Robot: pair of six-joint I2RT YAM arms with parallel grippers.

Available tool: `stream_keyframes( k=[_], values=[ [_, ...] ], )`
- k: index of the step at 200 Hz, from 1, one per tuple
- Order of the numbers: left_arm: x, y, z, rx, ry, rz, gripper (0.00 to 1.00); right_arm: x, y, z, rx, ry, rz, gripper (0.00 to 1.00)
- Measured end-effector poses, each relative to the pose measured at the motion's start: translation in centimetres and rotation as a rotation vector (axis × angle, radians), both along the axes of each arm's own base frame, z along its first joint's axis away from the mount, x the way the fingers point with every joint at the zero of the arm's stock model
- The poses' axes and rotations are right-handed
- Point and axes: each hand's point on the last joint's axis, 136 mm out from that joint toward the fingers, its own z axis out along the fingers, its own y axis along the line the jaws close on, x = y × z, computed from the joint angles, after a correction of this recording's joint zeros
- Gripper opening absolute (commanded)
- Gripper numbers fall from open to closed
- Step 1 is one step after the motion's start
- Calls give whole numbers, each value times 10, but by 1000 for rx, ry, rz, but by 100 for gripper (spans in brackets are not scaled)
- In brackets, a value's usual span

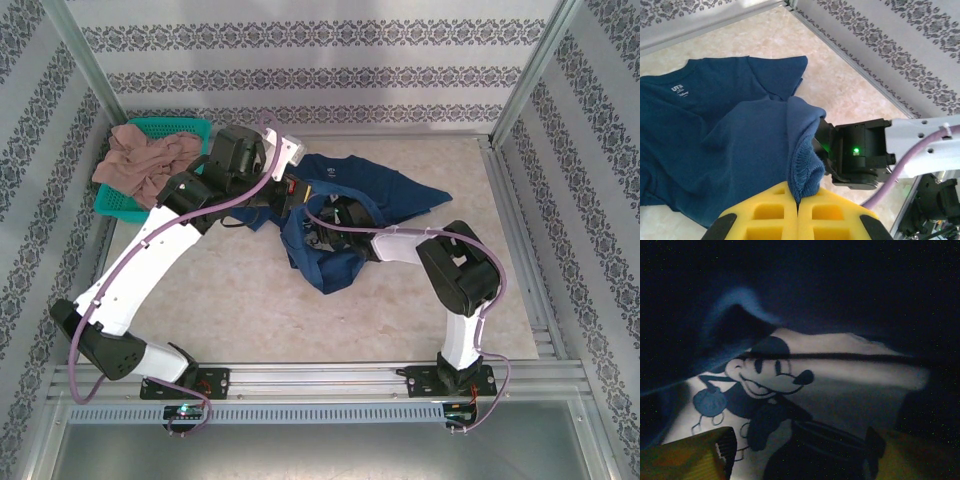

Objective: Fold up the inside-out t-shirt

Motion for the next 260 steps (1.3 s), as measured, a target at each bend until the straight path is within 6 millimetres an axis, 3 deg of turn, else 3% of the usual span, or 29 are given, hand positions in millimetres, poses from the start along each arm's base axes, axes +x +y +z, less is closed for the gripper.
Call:
stream_keyframes(
  k=[56, 102, 135, 189, 236, 250, 260],
  values=[
    [-17, -15, 25, -104, -14, -107, 0, 30, 3, 2, -37, -5, -70, 72],
    [-22, -20, 89, -217, -140, -153, 0, 48, 8, -9, -95, 43, -87, 91],
    [-22, -19, 116, -246, -207, -149, 0, 53, 10, -17, -128, 101, -78, 92],
    [5, -14, 109, -196, -226, -42, 0, 41, 2, -29, -165, 240, -61, 79],
    [11, -11, 104, -178, -229, -7, 0, 27, 5, -30, -198, 352, -31, 70],
    [11, -9, 99, -169, -222, 0, 0, 24, 8, -31, -200, 374, -17, 51],
    [12, -8, 94, -161, -215, 4, 0, 25, 11, -31, -194, 390, -20, 46]
  ],
)
